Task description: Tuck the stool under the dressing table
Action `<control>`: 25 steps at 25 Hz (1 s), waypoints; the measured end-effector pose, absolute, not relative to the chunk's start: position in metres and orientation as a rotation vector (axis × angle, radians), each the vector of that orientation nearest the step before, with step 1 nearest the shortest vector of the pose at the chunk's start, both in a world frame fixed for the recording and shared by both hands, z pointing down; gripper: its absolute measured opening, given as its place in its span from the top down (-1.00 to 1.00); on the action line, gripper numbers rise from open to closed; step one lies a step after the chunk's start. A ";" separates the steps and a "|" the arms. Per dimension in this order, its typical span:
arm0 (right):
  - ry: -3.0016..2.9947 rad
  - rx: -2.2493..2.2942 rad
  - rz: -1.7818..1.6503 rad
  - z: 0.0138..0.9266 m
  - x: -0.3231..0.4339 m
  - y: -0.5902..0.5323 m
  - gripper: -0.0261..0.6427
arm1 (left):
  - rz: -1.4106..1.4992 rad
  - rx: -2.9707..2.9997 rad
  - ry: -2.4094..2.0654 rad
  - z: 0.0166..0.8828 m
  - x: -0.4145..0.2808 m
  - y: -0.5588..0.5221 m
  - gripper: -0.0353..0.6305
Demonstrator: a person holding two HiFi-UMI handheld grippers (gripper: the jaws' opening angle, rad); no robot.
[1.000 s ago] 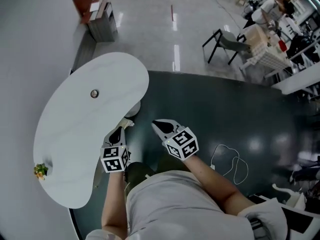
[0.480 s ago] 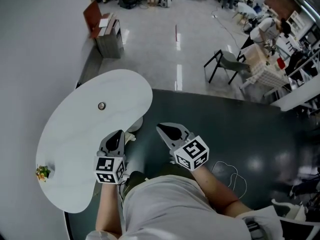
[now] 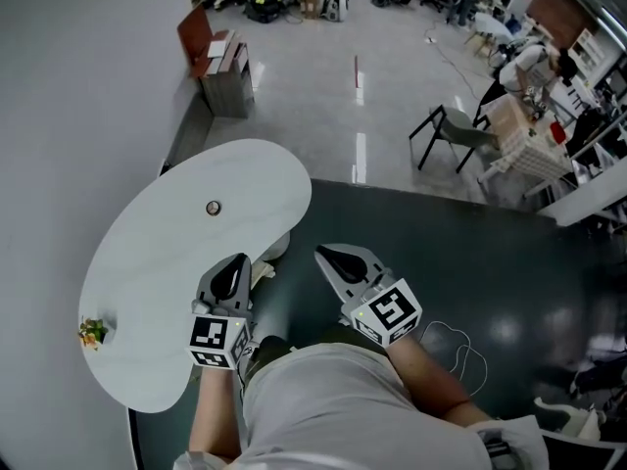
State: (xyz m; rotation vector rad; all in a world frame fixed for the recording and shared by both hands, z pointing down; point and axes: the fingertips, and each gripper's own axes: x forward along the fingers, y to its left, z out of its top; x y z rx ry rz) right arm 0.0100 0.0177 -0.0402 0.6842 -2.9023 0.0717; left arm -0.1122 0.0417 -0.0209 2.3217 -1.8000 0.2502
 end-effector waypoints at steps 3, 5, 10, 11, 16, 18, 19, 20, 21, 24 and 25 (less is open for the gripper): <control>-2.893 0.687 0.057 -0.038 0.009 0.025 0.89 | 0.238 2.319 -1.818 -0.023 -0.116 0.051 0.89; -2.890 0.682 0.054 -0.038 0.008 0.031 0.89 | 0.215 2.314 -1.830 -0.026 -0.118 0.057 0.88; -2.887 0.655 0.063 -0.034 0.002 0.041 0.89 | 0.222 2.304 -1.850 -0.025 -0.125 0.068 0.88; -2.887 0.651 0.070 -0.033 0.000 0.043 0.89 | 0.221 2.299 -1.853 -0.025 -0.127 0.071 0.88; -2.872 0.641 0.080 -0.027 -0.004 0.053 0.89 | 0.207 2.274 -1.866 -0.021 -0.136 0.083 0.88; -2.868 0.645 0.086 -0.025 -0.005 0.058 0.89 | 0.195 2.266 -1.870 -0.020 -0.137 0.090 0.88; -2.865 0.648 0.094 -0.025 -0.005 0.059 0.89 | 0.191 2.262 -1.871 -0.019 -0.138 0.091 0.88; -2.863 0.651 0.101 -0.025 -0.005 0.058 0.89 | 0.188 2.260 -1.871 -0.019 -0.138 0.091 0.88; -2.862 0.654 0.108 -0.024 -0.004 0.056 0.89 | 0.186 2.257 -1.871 -0.019 -0.137 0.089 0.88; -2.858 0.662 0.132 -0.019 -0.003 0.054 0.89 | 0.183 2.248 -1.869 -0.017 -0.137 0.087 0.88; -2.858 0.661 0.139 -0.018 -0.004 0.056 0.89 | 0.184 2.245 -1.869 -0.016 -0.138 0.088 0.88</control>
